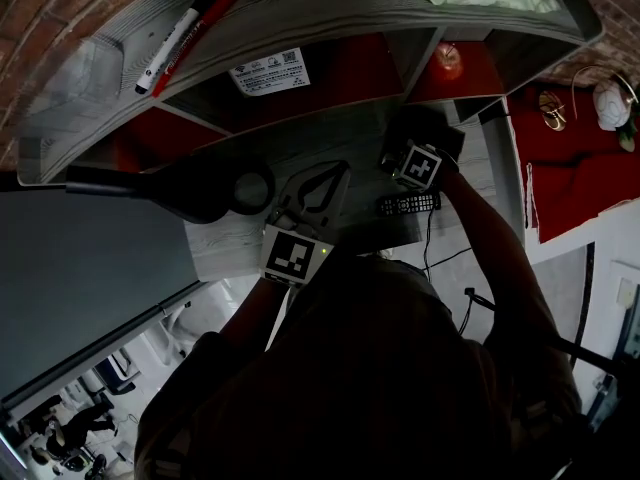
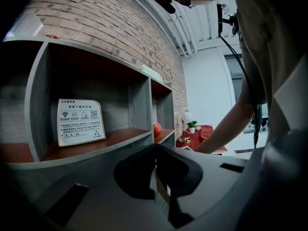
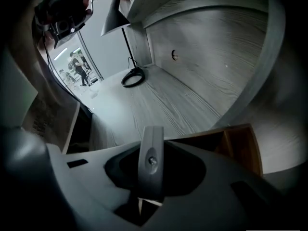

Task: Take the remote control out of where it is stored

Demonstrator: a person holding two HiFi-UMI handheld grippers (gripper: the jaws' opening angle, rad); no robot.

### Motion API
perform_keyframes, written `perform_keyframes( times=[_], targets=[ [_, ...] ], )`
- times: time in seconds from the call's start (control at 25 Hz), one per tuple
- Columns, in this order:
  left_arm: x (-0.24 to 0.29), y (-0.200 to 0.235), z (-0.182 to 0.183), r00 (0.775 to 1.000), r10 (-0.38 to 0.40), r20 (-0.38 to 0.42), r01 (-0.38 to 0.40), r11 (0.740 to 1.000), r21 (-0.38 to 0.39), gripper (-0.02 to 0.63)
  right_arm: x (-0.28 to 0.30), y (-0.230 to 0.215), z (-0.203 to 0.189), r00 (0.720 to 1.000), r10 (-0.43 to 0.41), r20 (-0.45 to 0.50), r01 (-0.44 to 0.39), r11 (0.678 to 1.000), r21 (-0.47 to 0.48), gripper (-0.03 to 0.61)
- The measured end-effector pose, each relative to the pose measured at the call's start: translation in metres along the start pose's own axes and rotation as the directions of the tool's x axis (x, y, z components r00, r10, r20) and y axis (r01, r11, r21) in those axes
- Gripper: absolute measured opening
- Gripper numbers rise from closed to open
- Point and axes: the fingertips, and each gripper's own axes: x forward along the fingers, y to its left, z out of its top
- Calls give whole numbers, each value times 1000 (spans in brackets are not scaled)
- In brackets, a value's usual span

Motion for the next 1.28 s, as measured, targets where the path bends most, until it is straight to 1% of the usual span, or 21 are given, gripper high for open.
perform_keyframes(
  times=[0.08,0.2,0.36,0.48,0.64,0.8,1.0,1.12,1.2,1.28],
  targets=[
    [0,1,0,1000,-2,7,2,1000,2,12,1,-6,-4,1000,-11,-15,11,1000,-13,91],
    [1,0,0,1000,-4,6,4,1000,-1,12,-3,-1,-2,1000,11,-16,-11,1000,-8,87],
    [1,-2,1,1000,-8,7,8,1000,3,12,-1,-10,-13,998,-22,-51,22,1000,-3,86],
    [-1,-3,1,1000,-10,4,10,1000,9,12,-1,-8,-13,999,-14,-49,14,1000,12,86],
    [-5,-2,-5,1000,-7,-22,8,1000,22,12,-1,-12,-18,997,-35,-67,36,999,6,84],
    [-7,-3,-6,1000,-4,-19,4,1000,12,12,-1,-12,-17,997,-39,-72,39,999,2,84],
    [-9,-1,-10,999,5,-32,-5,1000,1,12,-4,-3,-9,998,-11,-60,12,1000,18,83],
    [-9,-1,-12,999,10,-30,-11,1000,-28,12,-6,-13,-13,997,-51,-65,52,999,11,84],
    [-8,0,-12,999,12,-30,-13,1000,-29,12,-11,-17,-13,996,-69,-57,70,997,18,83],
    [-8,0,-15,999,6,-37,-6,1000,-18,12,-16,-19,-9,997,-75,-28,76,997,28,83]
  ],
)
